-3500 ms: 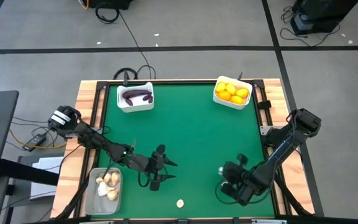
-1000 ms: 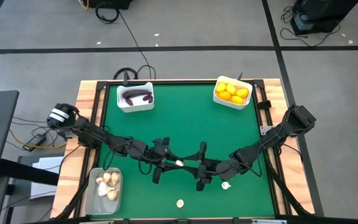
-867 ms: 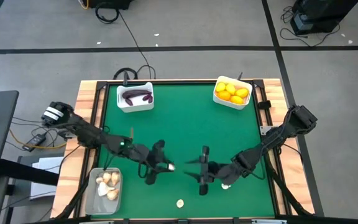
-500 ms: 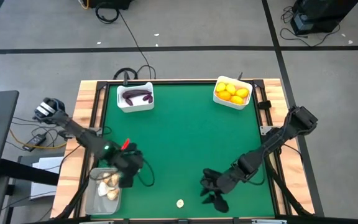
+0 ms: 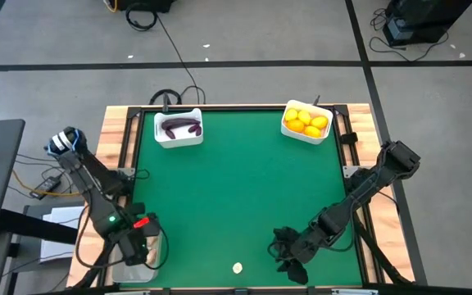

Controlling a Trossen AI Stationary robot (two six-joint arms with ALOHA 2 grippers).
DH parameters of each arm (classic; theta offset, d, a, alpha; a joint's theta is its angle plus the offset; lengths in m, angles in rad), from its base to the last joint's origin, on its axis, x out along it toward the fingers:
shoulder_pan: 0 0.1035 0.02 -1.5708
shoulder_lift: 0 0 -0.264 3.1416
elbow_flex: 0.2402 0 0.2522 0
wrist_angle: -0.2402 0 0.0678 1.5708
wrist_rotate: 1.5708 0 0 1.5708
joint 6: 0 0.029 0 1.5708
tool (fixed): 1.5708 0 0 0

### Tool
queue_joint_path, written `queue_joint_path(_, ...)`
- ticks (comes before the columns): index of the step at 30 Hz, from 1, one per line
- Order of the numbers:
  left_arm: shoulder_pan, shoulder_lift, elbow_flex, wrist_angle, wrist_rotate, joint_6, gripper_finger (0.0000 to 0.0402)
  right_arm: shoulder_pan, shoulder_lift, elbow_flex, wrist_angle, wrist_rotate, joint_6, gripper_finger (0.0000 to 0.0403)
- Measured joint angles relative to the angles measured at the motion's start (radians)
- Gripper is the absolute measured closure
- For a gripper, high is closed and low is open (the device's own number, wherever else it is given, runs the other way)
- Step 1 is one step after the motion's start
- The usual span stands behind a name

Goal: Sort produce into baskets
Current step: Put the right white garlic into the gray bin

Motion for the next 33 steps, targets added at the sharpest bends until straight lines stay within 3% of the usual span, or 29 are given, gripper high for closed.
queue_joint_path(6, -0.014, 0.028, -0.030, -0.003, 0.005, -0.006, 0.0239, -0.006, 0.000, 0.000, -0.175, 0.065, 0.204, 0.0227)
queue_joint_path(16, -0.010, 0.032, -0.034, -0.038, 0.029, -0.016, 0.0156, 0.003, 0.000, 0.000, -0.239, -0.073, 0.320, 0.0227)
queue_joint_path(23, 0.024, 0.032, -0.033, -0.059, 0.001, -0.043, 0.0153, -0.017, -0.001, 0.002, -0.440, -0.032, 0.392, 0.0227)
queue_joint_path(33, 0.079, 0.032, 0.034, -0.055, -0.176, -0.026, 0.0154, -0.017, -0.002, 0.007, -0.600, -0.051, 0.396, 0.0227)
